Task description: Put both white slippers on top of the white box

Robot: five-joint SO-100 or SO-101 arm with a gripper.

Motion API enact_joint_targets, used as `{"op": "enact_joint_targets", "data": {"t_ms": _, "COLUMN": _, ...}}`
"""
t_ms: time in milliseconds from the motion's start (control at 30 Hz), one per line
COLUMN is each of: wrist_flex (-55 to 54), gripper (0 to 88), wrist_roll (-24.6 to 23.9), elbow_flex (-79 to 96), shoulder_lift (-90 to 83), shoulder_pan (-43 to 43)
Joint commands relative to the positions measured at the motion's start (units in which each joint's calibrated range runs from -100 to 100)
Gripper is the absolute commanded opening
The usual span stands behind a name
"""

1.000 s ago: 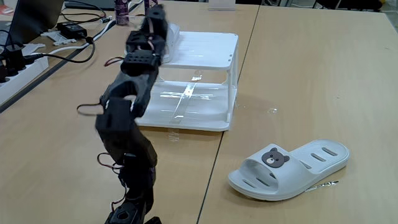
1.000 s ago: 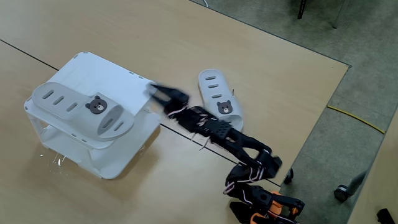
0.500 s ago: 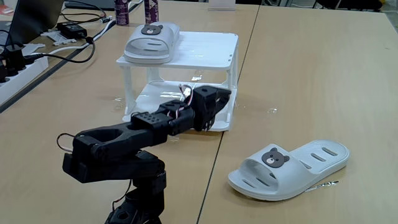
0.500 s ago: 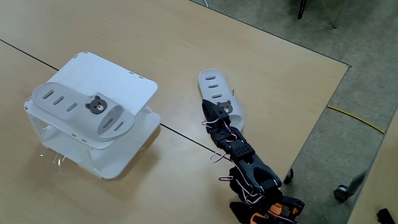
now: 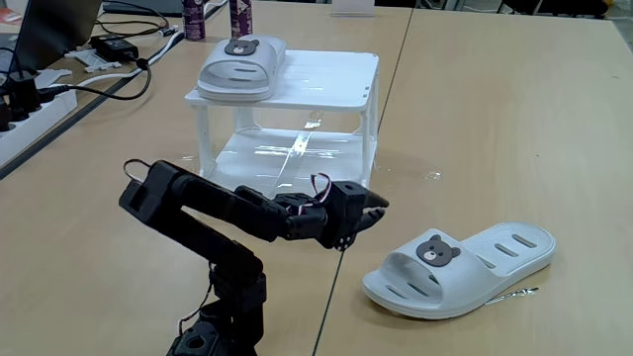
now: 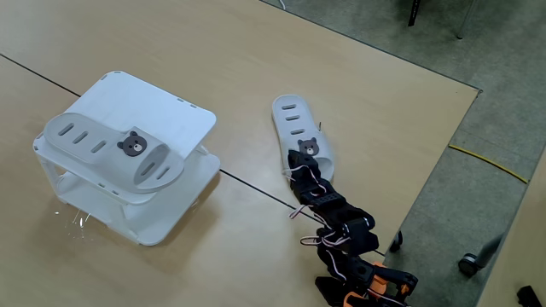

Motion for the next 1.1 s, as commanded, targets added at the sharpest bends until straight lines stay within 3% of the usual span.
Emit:
{"op": "enact_joint_targets", "data": {"t_ms": 0, "wrist_flex": -1.22, "gripper": 0.8, "wrist_roll": 0.42, "elbow_flex": 0.6, "shoulder_lift": 1.49, "shoulder_pan": 0.44}}
{"op": "enact_joint_targets", "data": {"t_ms": 367, "wrist_flex": -2.17, "gripper": 0.8, "wrist_roll": 0.42, "elbow_flex": 0.05, "shoulder_lift": 9.49, "shoulder_pan": 8.66}}
{"op": "enact_joint_targets", "data": {"t_ms": 567, "wrist_flex": -14.68, "gripper": 1.5, "wrist_roll": 0.42, "elbow_flex": 0.69, "shoulder_lift": 15.38, "shoulder_pan": 8.99}}
{"op": "enact_joint_targets", "data": {"t_ms": 633, "wrist_flex": -16.15, "gripper": 5.8, "wrist_roll": 0.42, "elbow_flex": 0.69, "shoulder_lift": 15.38, "shoulder_pan": 8.83}}
{"op": "enact_joint_targets", "data": {"t_ms": 700, "wrist_flex": -17.79, "gripper": 18.0, "wrist_roll": 0.42, "elbow_flex": 0.78, "shoulder_lift": 15.46, "shoulder_pan": 8.66}}
{"op": "enact_joint_targets", "data": {"t_ms": 767, "wrist_flex": -17.96, "gripper": 23.2, "wrist_roll": 0.42, "elbow_flex": 0.78, "shoulder_lift": 15.55, "shoulder_pan": 8.66}}
{"op": "enact_joint_targets", "data": {"t_ms": 1067, "wrist_flex": -17.96, "gripper": 25.5, "wrist_roll": 0.42, "elbow_flex": 0.23, "shoulder_lift": 15.88, "shoulder_pan": 9.07}}
